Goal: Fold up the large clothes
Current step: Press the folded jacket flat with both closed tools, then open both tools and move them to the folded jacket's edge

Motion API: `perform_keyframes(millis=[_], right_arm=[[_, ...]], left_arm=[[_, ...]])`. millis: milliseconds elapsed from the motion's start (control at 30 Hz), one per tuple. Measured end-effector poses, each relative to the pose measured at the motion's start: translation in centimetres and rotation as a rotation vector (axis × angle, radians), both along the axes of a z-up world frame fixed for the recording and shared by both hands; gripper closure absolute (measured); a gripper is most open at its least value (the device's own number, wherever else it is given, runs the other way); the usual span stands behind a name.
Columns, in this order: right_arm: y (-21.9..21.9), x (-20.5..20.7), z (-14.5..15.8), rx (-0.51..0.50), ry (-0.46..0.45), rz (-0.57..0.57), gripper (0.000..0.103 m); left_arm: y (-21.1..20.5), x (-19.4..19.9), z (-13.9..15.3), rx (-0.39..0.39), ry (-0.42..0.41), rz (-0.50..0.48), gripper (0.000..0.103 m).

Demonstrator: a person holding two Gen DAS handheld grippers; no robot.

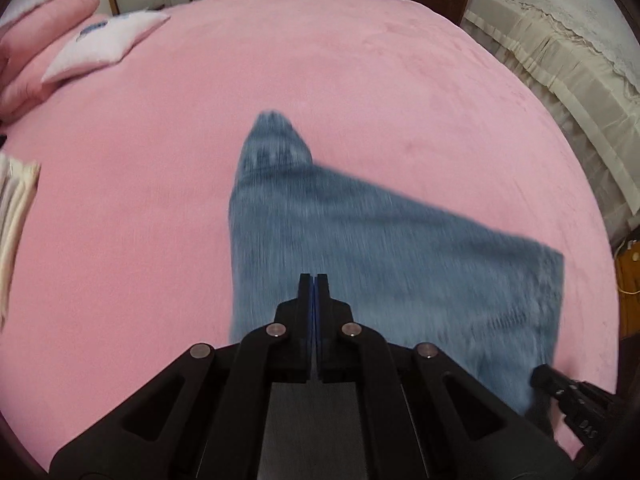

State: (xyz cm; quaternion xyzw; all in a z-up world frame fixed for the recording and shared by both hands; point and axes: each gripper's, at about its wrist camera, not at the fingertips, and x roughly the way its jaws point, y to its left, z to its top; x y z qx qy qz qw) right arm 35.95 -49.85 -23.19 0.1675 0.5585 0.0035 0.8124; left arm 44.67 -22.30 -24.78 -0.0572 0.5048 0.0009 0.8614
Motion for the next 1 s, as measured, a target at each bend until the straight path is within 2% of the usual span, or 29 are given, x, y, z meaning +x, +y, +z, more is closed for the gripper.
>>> perform_keyframes(millis=[67,200,333,400,600,733,800,867,900,967,1000], right_arm=[[-0.1,-1.5,-0.3,0.004,0.025,0.003,0.103],[0.0,-4.8,-0.4,0.02,0.093,0.004,0.103],[0.2,-7.9,0.1,0.007,0.13,0.016,0.103],[0.5,-9.1,0.3,-0.004,0.148,0.028,0.103],[1.3,-12.8,0.7,-0.013,0.266,0.062,0.099],[2.4,-15.2,1.4,-0.071,0.304,0.134,0.098],[3.1,-16.2,2.1,-0.099,0.31,0.173,0.091],[3.9,-16.8,3.4,-0.118,0.31,0.203,0.072],[4.2,-16.8,4.2,-0.125,0.302,0.212,0.066],[4.6,-17.3,6.5,-0.134,0.258,0.228,0.048],[4.9,-17.4,7.5,-0.133,0.234,0.237,0.044]], left_arm=[[0.2,-2.3,-0.1,-0.011,0.024,0.013,0.103],[-0.7,-7.0,-0.2,0.032,0.059,0.006,0.103],[-1.8,-11.3,-0.1,0.034,0.101,-0.003,0.103],[-2.5,-13.3,-0.2,0.017,0.156,0.0,0.103],[-4.3,-18.9,1.4,0.0,0.233,0.001,0.103],[-4.4,-21.8,2.6,-0.022,0.298,0.042,0.103],[-4.6,-22.7,3.6,-0.006,0.318,0.051,0.103],[-4.6,-23.1,4.8,-0.014,0.331,0.055,0.103],[-4.6,-23.6,5.7,-0.025,0.339,0.062,0.103],[-4.5,-23.7,7.1,-0.033,0.347,0.068,0.102],[-4.4,-23.7,7.9,-0.026,0.35,0.07,0.099]])
